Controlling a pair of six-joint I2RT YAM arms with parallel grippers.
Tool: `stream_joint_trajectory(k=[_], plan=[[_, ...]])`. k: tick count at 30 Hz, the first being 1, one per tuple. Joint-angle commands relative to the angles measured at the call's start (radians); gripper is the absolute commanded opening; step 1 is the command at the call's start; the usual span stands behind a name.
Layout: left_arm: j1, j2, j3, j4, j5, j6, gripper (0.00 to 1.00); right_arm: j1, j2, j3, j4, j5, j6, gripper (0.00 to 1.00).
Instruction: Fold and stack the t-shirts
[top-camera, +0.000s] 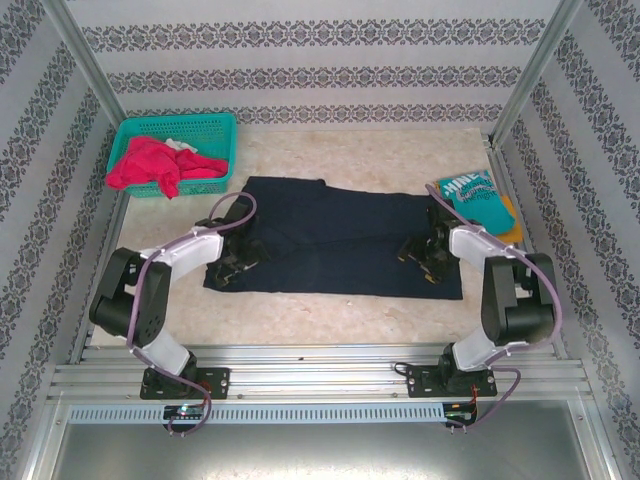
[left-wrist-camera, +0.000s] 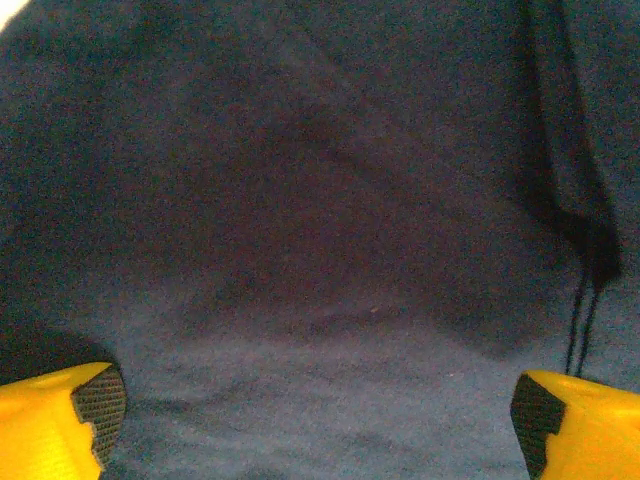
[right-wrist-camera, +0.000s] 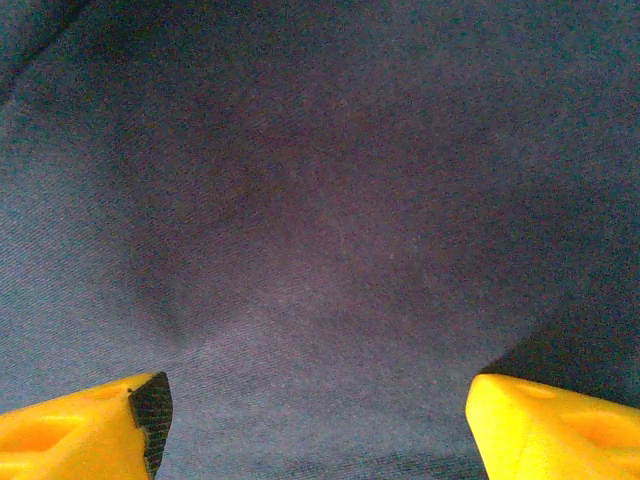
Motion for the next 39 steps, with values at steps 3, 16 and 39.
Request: stream_joint_trajectory(k=[3,16,39], plan=[[-0.07,-0.115,-0.078,-0.076,0.005,-0.102,1.0,-0.026,-0.056,-0.11,-0.13,0.03,0.026,0.79],[-0.055,-0.075,0.177,-0.138,-0.015,-0.039,1.0,-0.027,-0.161,0.067,-0.103,-0.01,-0.074,0.8],[0.073,0.993,1.692,-0.749,-0.128,-0.179,0.71,-0.011,0.018,0.257,-0.058,-0.035,-0.066,0.81]])
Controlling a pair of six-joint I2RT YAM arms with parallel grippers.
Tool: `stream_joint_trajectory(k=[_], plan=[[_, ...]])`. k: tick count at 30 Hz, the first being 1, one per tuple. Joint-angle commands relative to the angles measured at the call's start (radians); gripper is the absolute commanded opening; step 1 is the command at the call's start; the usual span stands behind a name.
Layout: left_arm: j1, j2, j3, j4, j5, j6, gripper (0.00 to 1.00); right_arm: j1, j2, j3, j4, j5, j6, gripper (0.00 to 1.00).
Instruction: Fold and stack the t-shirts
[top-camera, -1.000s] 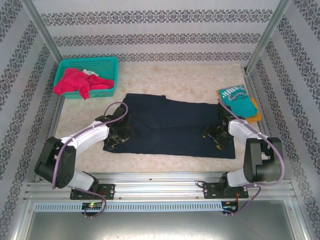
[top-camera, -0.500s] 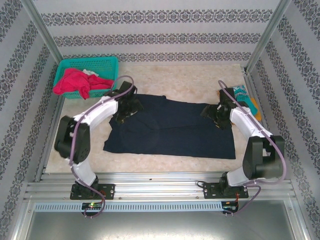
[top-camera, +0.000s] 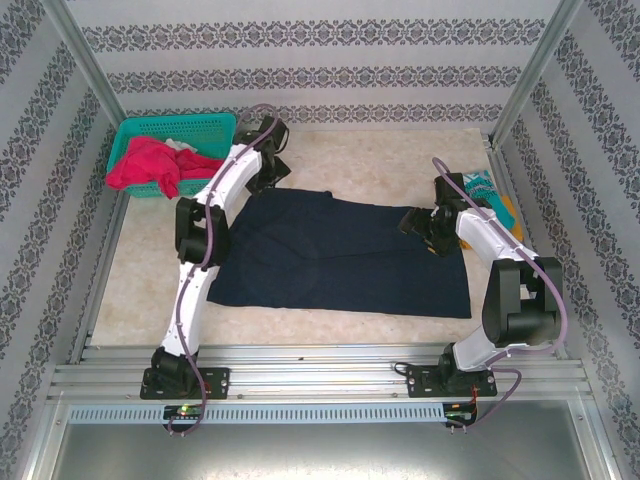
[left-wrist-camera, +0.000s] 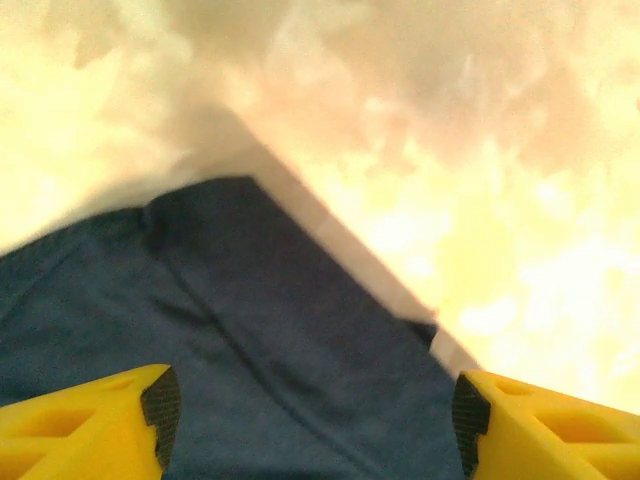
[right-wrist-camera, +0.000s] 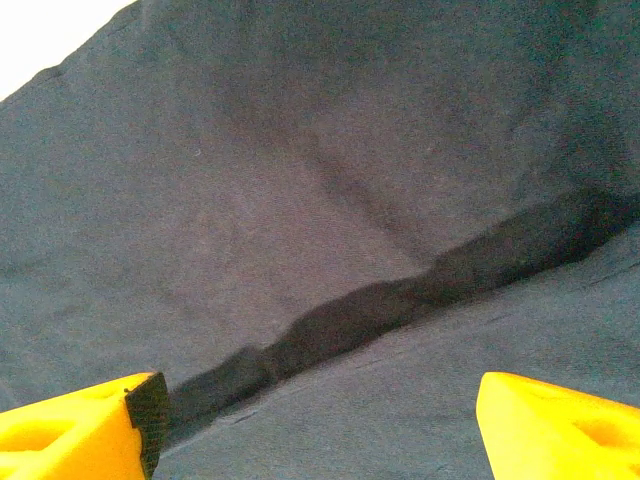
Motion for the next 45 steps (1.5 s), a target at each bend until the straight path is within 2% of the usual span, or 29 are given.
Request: stream_joint_trajectory(k=[1,5,11,15,22,26,31,41,45], plan=[[0.013,0.097,0.171,-0.255,-0.032,-0.07,0.7,0.007,0.011,0.028,0.001,-0.008,0.015,0.81],[0.023,0.104,0.167,-0.235,-0.006,-0.158,0.67,0.001,0.025,0.045,0.003,-0.008,0.019,0.81],[0.046,0.126,0.169,-0.107,0.041,-0.179,0.62,-0.004,0.062,0.102,-0.01,-0.016,0.007,0.81],[0.059,0.135,0.168,-0.082,0.046,-0.198,0.59,-0.013,0.077,0.121,-0.012,-0.02,0.004,0.81],[0.072,0.173,0.169,0.01,0.105,-0.203,0.44,-0.027,0.106,0.136,0.004,-0.039,0.013,0.81],[0.075,0.186,0.169,0.021,0.124,-0.227,0.42,-0.032,0.114,0.147,-0.001,-0.039,0.011,0.81],[0.073,0.182,0.178,-0.032,0.12,-0.226,0.46,-0.045,0.113,0.146,0.003,-0.041,0.017,0.81],[0.028,0.107,0.188,-0.053,-0.045,-0.118,0.51,-0.046,0.14,0.152,0.026,-0.068,0.036,0.81],[0.013,0.106,0.186,-0.058,-0.072,-0.105,0.53,-0.045,0.144,0.151,0.03,-0.076,0.038,0.81]])
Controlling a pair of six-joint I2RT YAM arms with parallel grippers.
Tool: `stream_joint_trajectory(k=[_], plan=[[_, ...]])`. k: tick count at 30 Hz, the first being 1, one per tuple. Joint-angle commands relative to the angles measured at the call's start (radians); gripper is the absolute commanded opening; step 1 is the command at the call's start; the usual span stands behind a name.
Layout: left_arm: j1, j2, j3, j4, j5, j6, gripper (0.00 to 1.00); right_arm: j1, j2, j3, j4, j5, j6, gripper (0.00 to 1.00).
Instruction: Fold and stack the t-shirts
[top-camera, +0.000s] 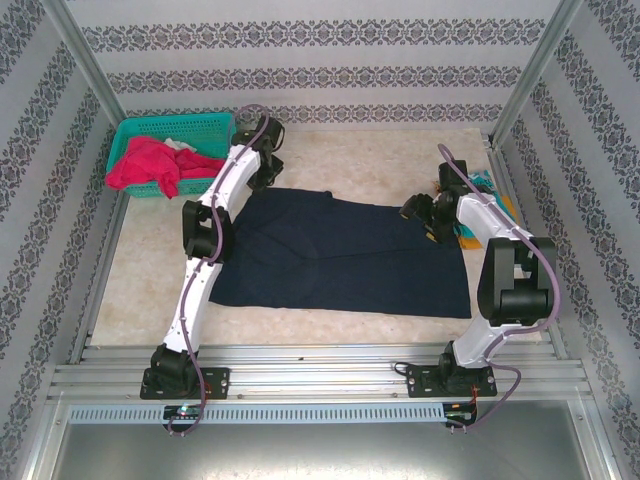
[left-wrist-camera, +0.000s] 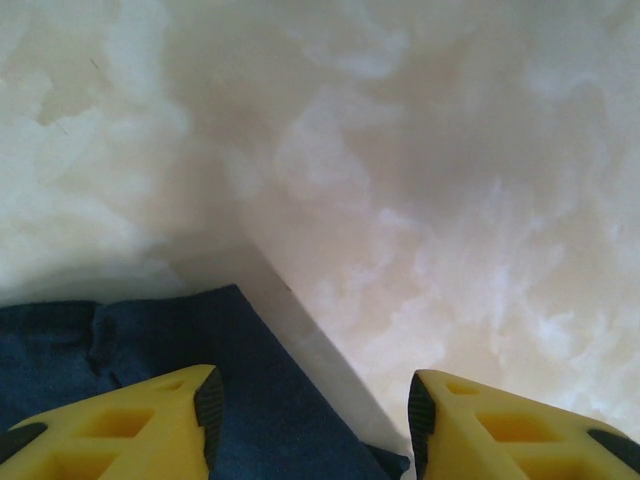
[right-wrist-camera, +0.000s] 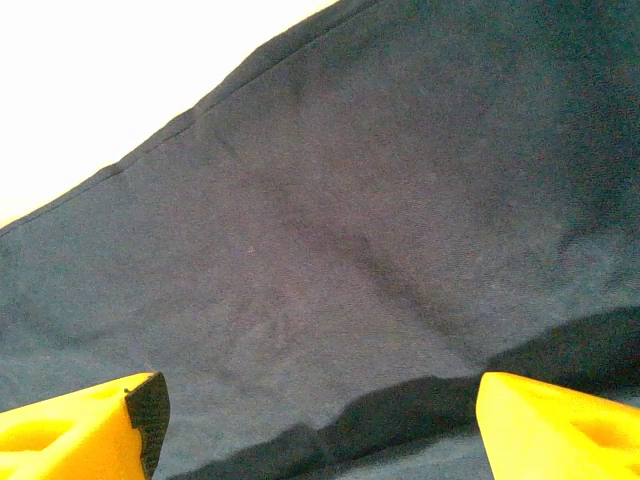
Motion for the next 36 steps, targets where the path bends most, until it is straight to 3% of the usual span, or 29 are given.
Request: stream_joint_trajectory(k=[1,13,22,32,36], plan=[[-0.017,-0.028,0.022,-0.049,-0.055,0.042,0.54,-0.001,0.007,0.018,0.004,-0.02,0.012,0.81],[-0.04,0.028,0.018,-0.089,-0.055,0.063,0.52,-0.006,-0.018,-0.011,-0.005,-0.018,0.0,0.81],[-0.04,0.059,0.017,-0.072,-0.039,0.053,0.4,-0.013,-0.026,-0.02,-0.01,-0.018,-0.007,0.81],[-0.04,0.051,0.019,-0.07,-0.033,0.056,0.05,-0.03,-0.025,0.006,0.0,-0.006,0.005,0.81],[-0.041,0.022,0.016,-0.091,-0.035,0.064,0.0,-0.058,0.004,0.076,-0.004,0.025,0.02,0.8]])
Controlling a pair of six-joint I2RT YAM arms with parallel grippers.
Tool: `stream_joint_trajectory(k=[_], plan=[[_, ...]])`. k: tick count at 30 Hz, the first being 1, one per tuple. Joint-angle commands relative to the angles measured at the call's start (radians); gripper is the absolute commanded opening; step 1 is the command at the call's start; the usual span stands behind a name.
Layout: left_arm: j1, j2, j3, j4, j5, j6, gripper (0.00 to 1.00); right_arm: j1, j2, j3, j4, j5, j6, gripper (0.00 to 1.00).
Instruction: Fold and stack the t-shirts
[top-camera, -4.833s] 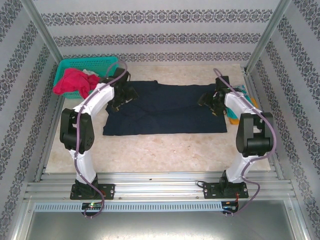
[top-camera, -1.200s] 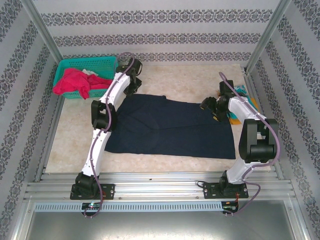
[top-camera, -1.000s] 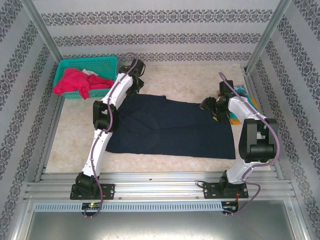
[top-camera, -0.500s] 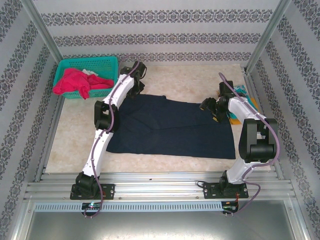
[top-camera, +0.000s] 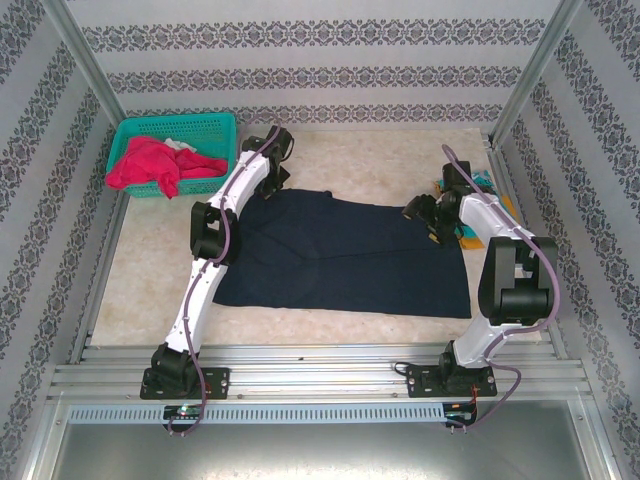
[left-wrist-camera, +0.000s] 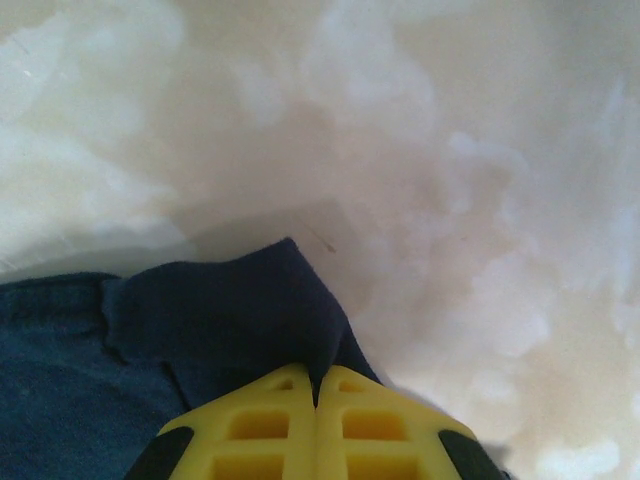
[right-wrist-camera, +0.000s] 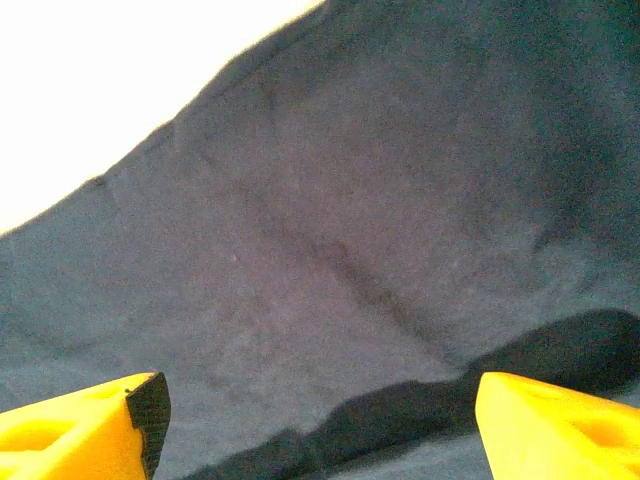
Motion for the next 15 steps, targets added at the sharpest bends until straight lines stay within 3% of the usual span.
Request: stream_joint_trajectory(k=[1,15], plan=[[-0.008,-0.039,0.012,-0.053,-0.007,0.016,0.0,-0.028,0.012,0.088,-0.007,0.044,0.028,0.8],[-0.007,-0.166,-0.124,-0.047,-0.019,0.049,0.0,-0.061,0.295,0.409,-0.127,0.181,0.062,0.64]])
